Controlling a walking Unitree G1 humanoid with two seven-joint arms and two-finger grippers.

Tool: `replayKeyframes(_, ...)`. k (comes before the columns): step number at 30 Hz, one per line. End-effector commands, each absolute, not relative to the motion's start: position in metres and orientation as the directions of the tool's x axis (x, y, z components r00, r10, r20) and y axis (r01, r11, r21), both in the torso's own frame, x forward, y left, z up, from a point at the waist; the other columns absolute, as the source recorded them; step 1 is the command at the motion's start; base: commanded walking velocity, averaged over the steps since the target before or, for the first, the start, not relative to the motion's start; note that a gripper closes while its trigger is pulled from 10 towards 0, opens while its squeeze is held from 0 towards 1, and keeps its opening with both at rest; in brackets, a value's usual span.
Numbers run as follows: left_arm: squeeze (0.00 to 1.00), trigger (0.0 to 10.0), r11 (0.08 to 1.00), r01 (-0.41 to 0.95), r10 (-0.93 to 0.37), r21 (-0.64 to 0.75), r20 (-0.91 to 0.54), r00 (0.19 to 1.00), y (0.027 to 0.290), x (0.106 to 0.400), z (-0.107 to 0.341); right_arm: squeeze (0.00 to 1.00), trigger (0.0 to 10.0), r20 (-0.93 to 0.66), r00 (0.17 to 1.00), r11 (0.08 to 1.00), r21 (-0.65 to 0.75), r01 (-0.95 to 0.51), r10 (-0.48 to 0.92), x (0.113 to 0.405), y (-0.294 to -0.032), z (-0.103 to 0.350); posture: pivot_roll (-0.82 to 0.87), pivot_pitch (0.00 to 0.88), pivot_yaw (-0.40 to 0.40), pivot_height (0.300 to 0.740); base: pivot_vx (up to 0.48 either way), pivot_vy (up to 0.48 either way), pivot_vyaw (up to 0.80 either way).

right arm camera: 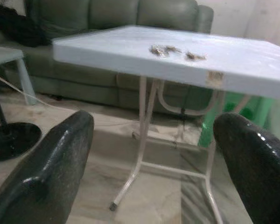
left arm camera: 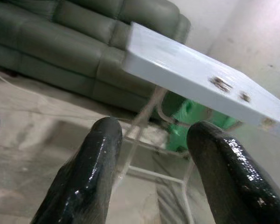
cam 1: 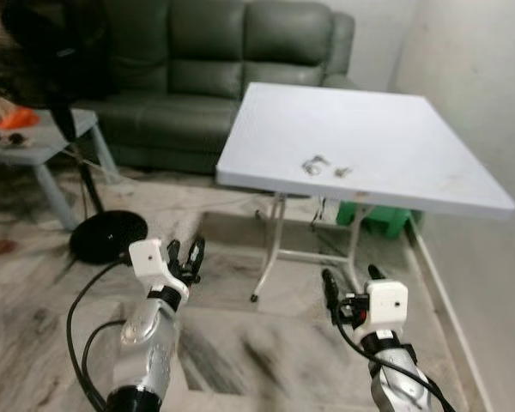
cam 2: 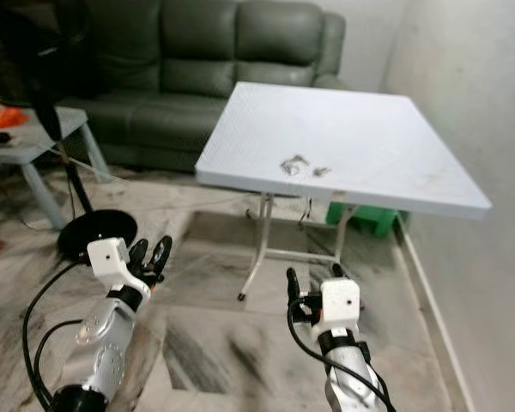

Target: Hang keys on a hook

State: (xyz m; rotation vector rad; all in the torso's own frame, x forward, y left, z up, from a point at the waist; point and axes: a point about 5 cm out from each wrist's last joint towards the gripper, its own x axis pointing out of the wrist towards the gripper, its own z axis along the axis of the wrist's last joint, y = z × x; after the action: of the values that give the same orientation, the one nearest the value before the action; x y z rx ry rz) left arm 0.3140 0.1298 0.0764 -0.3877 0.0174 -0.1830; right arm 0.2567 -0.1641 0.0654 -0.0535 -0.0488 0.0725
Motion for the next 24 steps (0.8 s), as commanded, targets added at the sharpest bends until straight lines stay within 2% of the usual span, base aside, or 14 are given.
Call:
replayKeyframes(1,0.0,10.0,0.917,0.172,-0.177,-0.361,0.019,0.984,0.134,0.3158,0.0786,0.0,10.0,0.053,0.996,0.997,-0.045,-0.065,0.067,0.258,-0.1642,0.0672,0.0,0.0,-0.032,0.74,0.0,0.48,0.0)
replayKeyframes(3,0.0,10.0,0.917,0.169,-0.174,-0.362,0.018,0.985,0.1345,0.3159,0.0785,0.0,10.0,0.053,0.996,0.997,-0.044,-0.064,0.067,0.258,-0.1641,0.0673,0.0,0.0,-0.032,0.74,0.0,0.48,0.0)
replayKeyframes(19,0.0,10.0,0.925,0.167,-0.175,-0.341,0.007,0.985,0.1345,0.3178,0.0784,0.0,10.0,0.062,0.996,0.998,-0.039,-0.058,0.061,0.2617,-0.1635,0.07,0.0,0.0,-0.026,0.74,0.0,0.0,0.0)
replayKeyframes(24,0.0,10.0,0.922,0.168,-0.176,-0.349,0.008,0.984,0.135,0.3193,0.0794,0.0,10.0,0.064,0.996,0.998,-0.038,-0.055,0.058,0.2628,-0.1638,0.0703,0.0,0.0,-0.024,0.74,0.315,0.0,0.0)
